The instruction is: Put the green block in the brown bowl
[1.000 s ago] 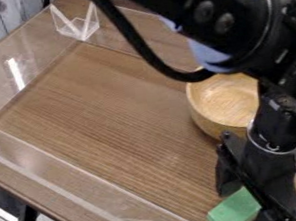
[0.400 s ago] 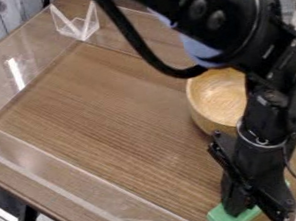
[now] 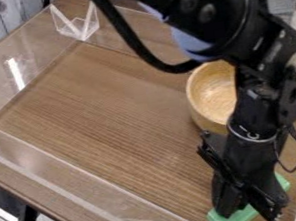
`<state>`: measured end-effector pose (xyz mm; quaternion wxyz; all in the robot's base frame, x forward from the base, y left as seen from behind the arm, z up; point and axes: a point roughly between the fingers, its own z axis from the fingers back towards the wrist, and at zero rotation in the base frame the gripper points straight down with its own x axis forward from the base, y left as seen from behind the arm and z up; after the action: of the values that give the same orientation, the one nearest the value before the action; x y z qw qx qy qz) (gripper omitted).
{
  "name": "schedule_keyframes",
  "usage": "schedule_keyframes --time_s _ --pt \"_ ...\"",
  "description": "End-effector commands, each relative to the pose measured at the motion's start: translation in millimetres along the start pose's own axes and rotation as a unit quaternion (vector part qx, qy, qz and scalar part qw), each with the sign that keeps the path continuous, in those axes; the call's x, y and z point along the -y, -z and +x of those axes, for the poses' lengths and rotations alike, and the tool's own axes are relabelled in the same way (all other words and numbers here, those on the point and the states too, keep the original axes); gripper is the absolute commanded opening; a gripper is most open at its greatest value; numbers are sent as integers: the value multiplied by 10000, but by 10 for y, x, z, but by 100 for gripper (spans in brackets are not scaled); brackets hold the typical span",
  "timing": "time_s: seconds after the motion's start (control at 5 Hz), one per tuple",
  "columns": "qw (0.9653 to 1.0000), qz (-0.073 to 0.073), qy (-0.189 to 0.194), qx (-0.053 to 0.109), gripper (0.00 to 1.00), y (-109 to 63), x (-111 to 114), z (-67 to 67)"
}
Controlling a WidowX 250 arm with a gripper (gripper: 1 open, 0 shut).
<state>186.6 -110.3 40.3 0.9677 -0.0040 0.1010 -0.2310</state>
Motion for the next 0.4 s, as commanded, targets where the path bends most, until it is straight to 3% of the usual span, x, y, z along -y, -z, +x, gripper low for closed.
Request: schedule_keyframes --time_s 0.0,0.2 --pt "9995 -120 -146 244 0 -170 -9 20" --pt "9992 -208 -280 188 0 -196 -14 -1"
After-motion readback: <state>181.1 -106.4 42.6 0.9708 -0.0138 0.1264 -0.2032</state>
